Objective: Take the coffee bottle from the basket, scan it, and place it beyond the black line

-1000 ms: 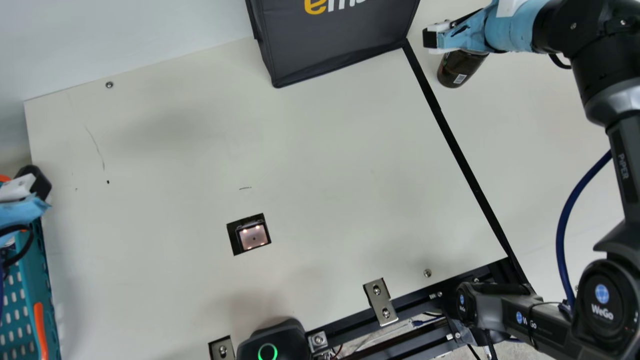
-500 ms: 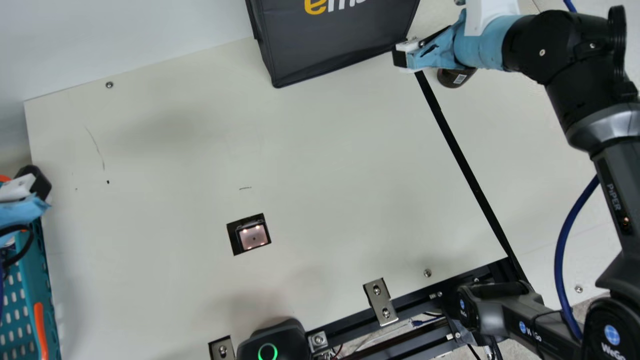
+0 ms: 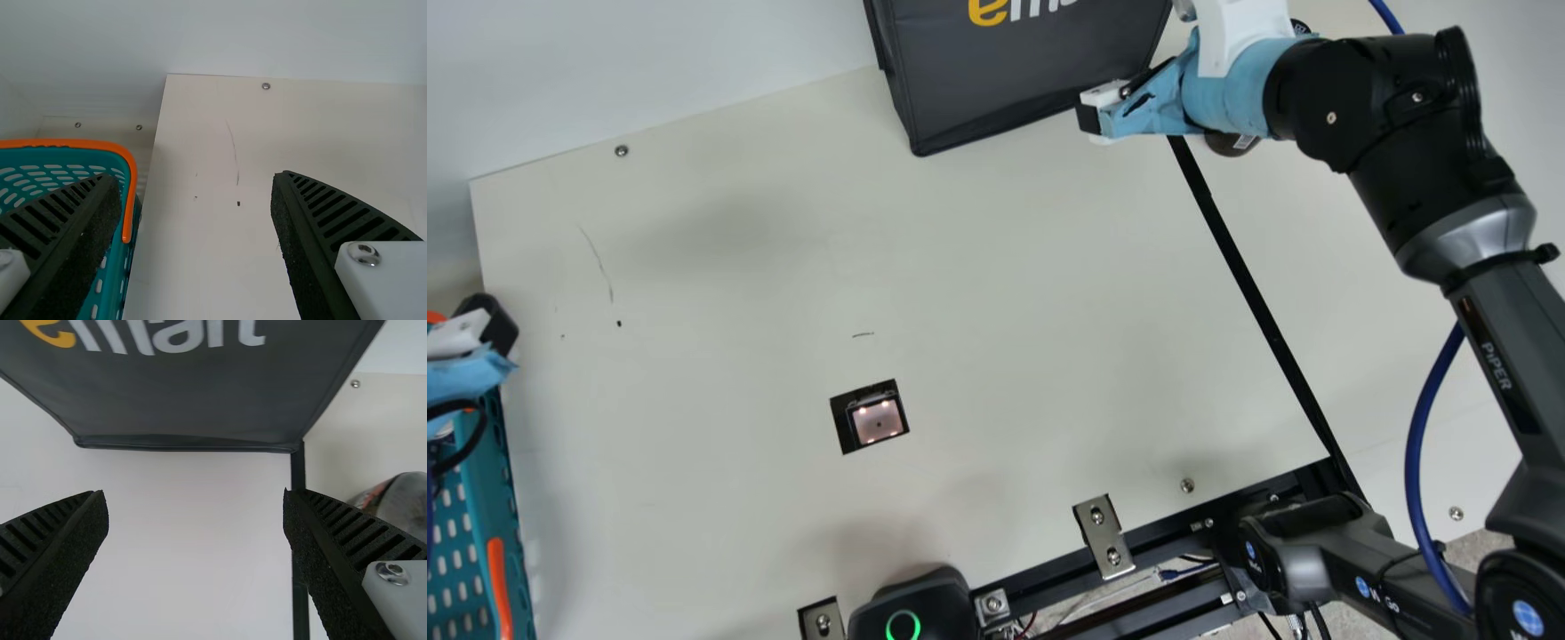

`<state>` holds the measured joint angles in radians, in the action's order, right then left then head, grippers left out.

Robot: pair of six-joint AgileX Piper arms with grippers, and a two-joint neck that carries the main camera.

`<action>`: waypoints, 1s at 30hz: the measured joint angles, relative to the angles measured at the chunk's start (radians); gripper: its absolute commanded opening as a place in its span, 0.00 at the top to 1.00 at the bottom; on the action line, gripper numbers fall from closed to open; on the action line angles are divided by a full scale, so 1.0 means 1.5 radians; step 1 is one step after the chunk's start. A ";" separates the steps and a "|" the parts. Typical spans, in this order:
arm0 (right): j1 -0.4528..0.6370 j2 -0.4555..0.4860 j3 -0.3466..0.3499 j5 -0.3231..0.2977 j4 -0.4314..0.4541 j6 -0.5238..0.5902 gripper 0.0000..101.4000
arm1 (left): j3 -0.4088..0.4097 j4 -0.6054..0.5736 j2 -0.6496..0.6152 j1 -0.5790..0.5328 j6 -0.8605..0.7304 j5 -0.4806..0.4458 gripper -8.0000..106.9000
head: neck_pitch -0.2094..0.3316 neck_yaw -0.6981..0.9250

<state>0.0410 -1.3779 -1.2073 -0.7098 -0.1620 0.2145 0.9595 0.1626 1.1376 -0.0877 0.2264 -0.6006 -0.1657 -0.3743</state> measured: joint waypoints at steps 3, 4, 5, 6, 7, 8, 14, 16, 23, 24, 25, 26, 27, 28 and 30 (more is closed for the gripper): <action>-0.016 0.000 0.001 0.003 0.010 -0.017 0.10 | 0.000 0.000 0.000 0.000 0.000 0.000 0.15 | 0.001 -0.001; -0.022 0.000 0.002 0.005 0.012 -0.022 0.10 | 0.000 0.000 0.000 0.000 0.000 0.000 0.15 | 0.001 -0.001; -0.027 0.000 0.002 0.005 0.014 -0.028 0.10 | 0.000 0.000 0.000 0.000 0.000 0.000 0.15 | 0.000 -0.001; -0.032 0.000 0.002 0.006 0.017 -0.033 0.10 | 0.000 0.000 0.000 0.000 0.000 0.000 0.15 | 0.001 0.000; -0.035 0.000 0.002 0.006 0.020 -0.037 0.10 | 0.000 0.000 0.000 0.000 0.000 0.000 0.15 | 0.000 -0.001; -0.040 0.000 0.002 0.008 0.025 -0.041 0.10 | 0.000 0.000 0.000 0.000 0.000 0.000 0.15 | 0.000 -0.001; -0.060 0.000 0.002 0.013 0.042 -0.066 0.10 | 0.000 0.000 0.000 0.000 0.000 0.000 0.15 | 0.000 -0.001; -0.065 0.001 0.003 0.014 0.046 -0.071 0.10 | 0.000 0.000 0.000 0.000 0.000 0.000 0.15 | 0.000 0.000; -0.078 0.012 0.010 0.015 0.066 -0.090 0.10 | 0.000 0.000 0.000 0.000 0.000 0.000 0.15 | 0.001 0.000; -0.079 0.014 0.013 0.016 0.071 -0.093 0.10 | 0.000 0.000 0.000 0.000 0.000 0.000 0.15 | 0.001 0.000; -0.080 0.015 0.015 0.014 0.072 -0.093 0.10 | 0.000 0.000 0.000 0.000 0.000 0.000 0.15 | 0.001 -0.001; -0.081 0.017 0.016 0.015 0.075 -0.096 0.10 | 0.000 0.000 0.000 0.000 0.000 0.000 0.15 | 0.001 -0.001; -0.082 0.020 0.017 0.015 0.078 -0.099 0.10 | 0.000 0.000 0.000 0.000 0.000 0.000 0.15 | 0.001 0.000; -0.083 0.021 0.019 0.014 0.080 -0.101 0.10 | 0.000 0.000 0.000 0.000 0.000 0.000 0.15 | 0.001 0.000; -0.082 0.027 0.019 0.011 0.082 -0.102 0.10 | 0.004 -0.005 -0.004 0.002 -0.004 -0.006 0.15 | 0.001 0.000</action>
<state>-0.0816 -1.3369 -1.1790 -0.6938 -0.0391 0.0613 0.9660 0.1551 1.1319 -0.0850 0.2199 -0.6098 -0.1641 -0.3743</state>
